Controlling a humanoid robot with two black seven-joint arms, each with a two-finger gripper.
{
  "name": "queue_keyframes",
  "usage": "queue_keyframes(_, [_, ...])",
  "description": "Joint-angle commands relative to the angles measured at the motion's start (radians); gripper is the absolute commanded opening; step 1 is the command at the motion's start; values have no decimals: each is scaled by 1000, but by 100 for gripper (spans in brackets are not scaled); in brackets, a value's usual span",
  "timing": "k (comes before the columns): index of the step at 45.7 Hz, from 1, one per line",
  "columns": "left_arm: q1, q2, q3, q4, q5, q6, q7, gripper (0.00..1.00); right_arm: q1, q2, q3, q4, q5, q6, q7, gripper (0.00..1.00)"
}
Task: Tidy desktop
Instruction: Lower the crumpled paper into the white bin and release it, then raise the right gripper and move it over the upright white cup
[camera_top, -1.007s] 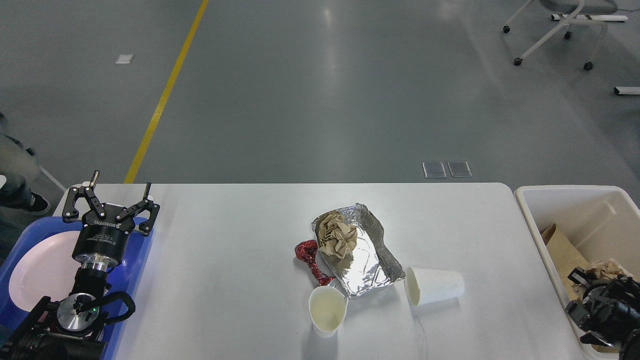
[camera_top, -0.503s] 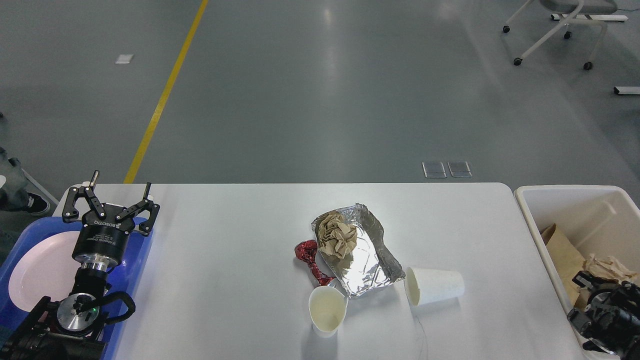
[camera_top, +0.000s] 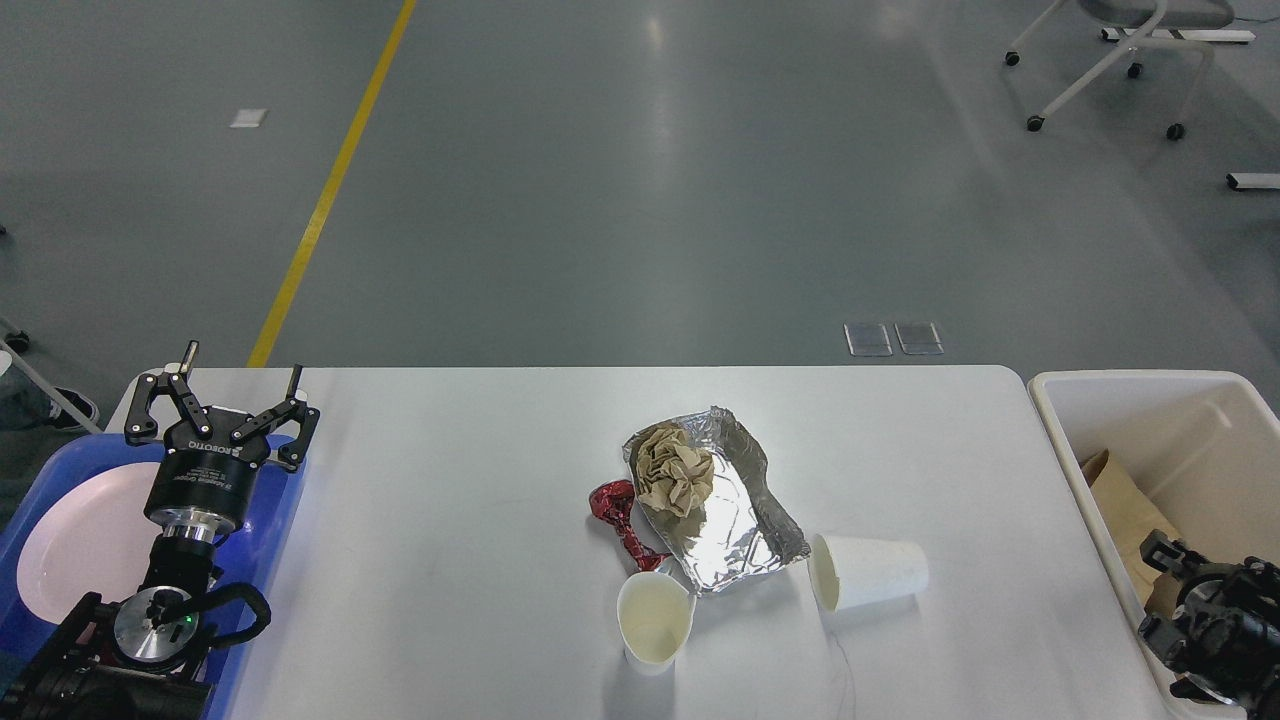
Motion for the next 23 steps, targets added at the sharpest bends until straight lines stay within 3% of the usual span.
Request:
queue_keyframes(1, [0,0,0,0,0,0,0,96,73,-38,-5,57,-38,35,2,100])
queue_keyframes(10, [0,0,0,0,0,0,0,96,311,-146,0,284,-268,222,2,100])
queue_keyframes(18, [0,0,0,0,0,0,0,96,601,-238,-19,574,-450,368,-1,100])
queue_keyframes(23, [0,0,0,0,0,0,0,96,800,-230,-69,678,-451,588,-8,100])
